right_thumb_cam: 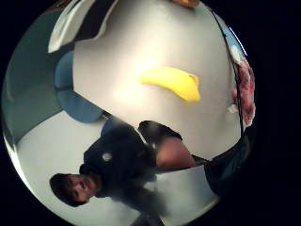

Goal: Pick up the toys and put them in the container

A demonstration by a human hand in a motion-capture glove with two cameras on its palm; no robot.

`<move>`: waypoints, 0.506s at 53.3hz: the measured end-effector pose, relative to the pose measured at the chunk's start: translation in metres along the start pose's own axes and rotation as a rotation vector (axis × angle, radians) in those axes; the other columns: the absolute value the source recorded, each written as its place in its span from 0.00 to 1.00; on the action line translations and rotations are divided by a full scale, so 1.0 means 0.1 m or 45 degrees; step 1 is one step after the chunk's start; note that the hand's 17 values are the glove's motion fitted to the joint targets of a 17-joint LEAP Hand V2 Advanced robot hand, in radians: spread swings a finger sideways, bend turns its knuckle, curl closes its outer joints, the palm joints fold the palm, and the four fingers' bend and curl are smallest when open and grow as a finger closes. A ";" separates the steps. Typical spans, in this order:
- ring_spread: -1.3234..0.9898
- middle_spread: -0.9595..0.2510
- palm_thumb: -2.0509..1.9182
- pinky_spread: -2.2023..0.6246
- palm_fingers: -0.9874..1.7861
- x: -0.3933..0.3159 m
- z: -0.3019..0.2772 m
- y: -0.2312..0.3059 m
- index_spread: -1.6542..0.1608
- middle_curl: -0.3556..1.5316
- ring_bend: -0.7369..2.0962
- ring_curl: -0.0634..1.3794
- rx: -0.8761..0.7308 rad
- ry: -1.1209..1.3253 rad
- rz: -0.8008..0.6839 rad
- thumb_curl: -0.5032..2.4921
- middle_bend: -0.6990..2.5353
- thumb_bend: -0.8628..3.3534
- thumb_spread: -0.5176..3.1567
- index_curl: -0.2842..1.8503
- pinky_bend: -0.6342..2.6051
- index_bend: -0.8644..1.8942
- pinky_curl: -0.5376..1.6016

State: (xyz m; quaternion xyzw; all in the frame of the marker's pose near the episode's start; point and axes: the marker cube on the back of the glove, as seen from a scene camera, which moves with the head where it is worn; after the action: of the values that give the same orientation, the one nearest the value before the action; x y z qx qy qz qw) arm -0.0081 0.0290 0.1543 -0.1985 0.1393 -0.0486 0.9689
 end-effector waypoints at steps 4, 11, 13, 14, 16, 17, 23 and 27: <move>0.57 0.80 0.53 0.80 0.22 -0.08 0.11 -0.06 0.78 0.28 0.31 0.15 -0.027 0.040 -0.034 0.26 0.24 0.20 0.47 0.23 0.43 0.35 0.40; 0.58 0.80 0.54 0.80 0.23 -0.14 0.23 -0.16 0.77 0.27 0.30 0.14 -0.051 0.038 -0.076 0.27 0.24 0.20 0.46 0.25 0.41 0.38 0.40; 0.58 0.81 0.55 0.80 0.24 -0.16 0.26 -0.18 0.77 0.27 0.30 0.14 -0.051 0.047 -0.090 0.27 0.24 0.21 0.46 0.25 0.41 0.38 0.40; 0.58 0.81 0.55 0.80 0.24 -0.17 0.27 -0.18 0.77 0.27 0.30 0.14 -0.050 0.053 -0.094 0.27 0.24 0.20 0.46 0.26 0.41 0.38 0.40; 0.58 0.81 0.55 0.80 0.24 -0.18 0.29 -0.20 0.77 0.26 0.30 0.13 -0.043 0.068 -0.097 0.27 0.24 0.20 0.46 0.26 0.40 0.39 0.39; 0.58 0.81 0.56 0.80 0.25 -0.18 0.30 -0.21 0.77 0.26 0.30 0.13 -0.036 0.078 -0.096 0.27 0.24 0.21 0.46 0.27 0.40 0.39 0.39; 0.58 0.81 0.58 0.80 0.27 -0.19 0.30 -0.24 0.76 0.26 0.29 0.12 0.041 0.056 -0.133 0.28 0.24 0.21 0.47 0.29 0.39 0.43 0.39; 0.57 0.80 0.60 0.80 0.32 -0.22 0.27 -0.23 0.75 0.26 0.29 0.11 0.122 0.007 -0.167 0.29 0.25 0.22 0.48 0.32 0.37 0.51 0.39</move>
State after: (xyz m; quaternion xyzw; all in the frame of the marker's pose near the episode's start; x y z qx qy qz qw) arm -0.0217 0.0214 0.1930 -0.1605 0.1262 -0.1190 0.9717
